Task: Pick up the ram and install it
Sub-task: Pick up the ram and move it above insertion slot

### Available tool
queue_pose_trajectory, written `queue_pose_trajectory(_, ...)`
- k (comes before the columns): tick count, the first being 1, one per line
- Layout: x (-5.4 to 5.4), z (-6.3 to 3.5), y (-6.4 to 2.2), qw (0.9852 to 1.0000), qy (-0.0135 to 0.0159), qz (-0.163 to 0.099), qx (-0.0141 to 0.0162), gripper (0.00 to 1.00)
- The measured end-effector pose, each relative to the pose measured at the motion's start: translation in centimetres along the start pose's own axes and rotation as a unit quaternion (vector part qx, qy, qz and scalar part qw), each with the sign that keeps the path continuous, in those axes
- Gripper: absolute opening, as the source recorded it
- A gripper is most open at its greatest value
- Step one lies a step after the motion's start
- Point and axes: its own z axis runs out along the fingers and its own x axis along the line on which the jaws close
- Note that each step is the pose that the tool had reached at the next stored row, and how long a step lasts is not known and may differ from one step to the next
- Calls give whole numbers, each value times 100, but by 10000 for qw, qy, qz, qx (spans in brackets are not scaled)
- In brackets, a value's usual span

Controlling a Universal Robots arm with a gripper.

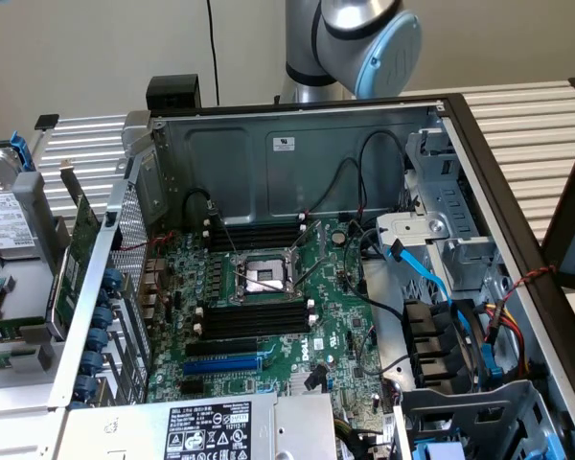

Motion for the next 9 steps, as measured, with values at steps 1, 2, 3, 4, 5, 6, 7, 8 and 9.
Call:
queue_pose_trajectory(1, 21, 19, 0, 10000, -1, 1, 0, 39)
queue_pose_trajectory(2, 41, 37, 0, 10000, -1, 0, 0, 39)
queue_pose_trajectory(3, 45, 57, -1, 10000, -3, 0, 1, 39)
queue_pose_trajectory(4, 44, 74, -1, 10000, -3, 0, 1, 39)
queue_pose_trajectory(5, 45, 93, -1, 10000, -3, 1, 1, 39)
queue_pose_trajectory(6, 45, 110, -1, 10000, -3, 1, 1, 39)
queue_pose_trajectory(7, 45, 128, 0, 10000, -3, 1, 0, 39)
queue_pose_trajectory(8, 46, 146, 0, 10000, -3, 1, 0, 39)
queue_pose_trajectory(9, 48, 164, 0, 10000, -3, 1, 0, 39)
